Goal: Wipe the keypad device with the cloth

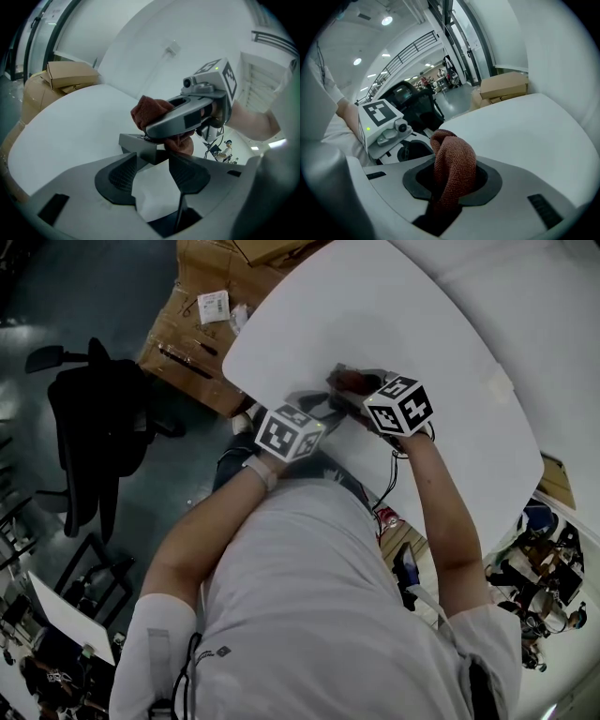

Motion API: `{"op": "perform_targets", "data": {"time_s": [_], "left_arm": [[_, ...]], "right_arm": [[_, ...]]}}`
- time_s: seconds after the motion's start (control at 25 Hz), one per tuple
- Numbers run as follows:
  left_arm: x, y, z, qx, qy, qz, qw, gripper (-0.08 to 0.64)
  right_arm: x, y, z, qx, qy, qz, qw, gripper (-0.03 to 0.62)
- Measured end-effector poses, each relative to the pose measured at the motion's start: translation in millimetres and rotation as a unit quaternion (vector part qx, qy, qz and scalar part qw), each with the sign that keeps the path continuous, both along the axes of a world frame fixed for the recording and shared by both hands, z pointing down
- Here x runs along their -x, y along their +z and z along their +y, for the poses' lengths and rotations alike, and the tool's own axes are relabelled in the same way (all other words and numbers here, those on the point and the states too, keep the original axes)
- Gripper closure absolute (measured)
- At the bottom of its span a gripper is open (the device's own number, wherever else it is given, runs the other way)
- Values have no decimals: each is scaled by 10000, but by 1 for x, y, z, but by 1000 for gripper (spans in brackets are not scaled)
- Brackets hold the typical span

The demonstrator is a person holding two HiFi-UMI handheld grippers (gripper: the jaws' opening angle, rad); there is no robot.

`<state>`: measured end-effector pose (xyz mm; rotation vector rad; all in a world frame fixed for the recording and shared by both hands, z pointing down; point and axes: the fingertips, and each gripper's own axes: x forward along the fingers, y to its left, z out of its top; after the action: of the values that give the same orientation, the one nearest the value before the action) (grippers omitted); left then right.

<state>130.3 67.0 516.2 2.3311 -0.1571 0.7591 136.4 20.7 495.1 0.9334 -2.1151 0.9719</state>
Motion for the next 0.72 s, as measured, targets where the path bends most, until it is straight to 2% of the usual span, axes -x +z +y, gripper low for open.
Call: {"op": "perform_targets", "data": {"time_s": [0.2, 0.32, 0.48, 0.6, 0.72], "left_arm": [[4, 0, -4, 201, -211, 113, 9995, 341], [12, -9, -14, 161, -367, 256, 9989, 341], [26, -48, -35, -211, -395, 840, 9955, 358], [38, -90, -55, -670, -356, 1295, 9887, 421], [51, -133, -65, -1212, -131, 1586, 9798, 500]], "right_arm": [[4, -21, -9, -505, 431, -290, 9974, 492], [2, -42, -14, -1002, 944, -590, 9887, 492], [-8, -77, -16, -1670, 1884, -952, 9631, 492], [-14, -103, -13, -2125, 2364, -924, 9436, 492], [-16, -131, -4, -2467, 2749, -775, 9260, 492]]}}
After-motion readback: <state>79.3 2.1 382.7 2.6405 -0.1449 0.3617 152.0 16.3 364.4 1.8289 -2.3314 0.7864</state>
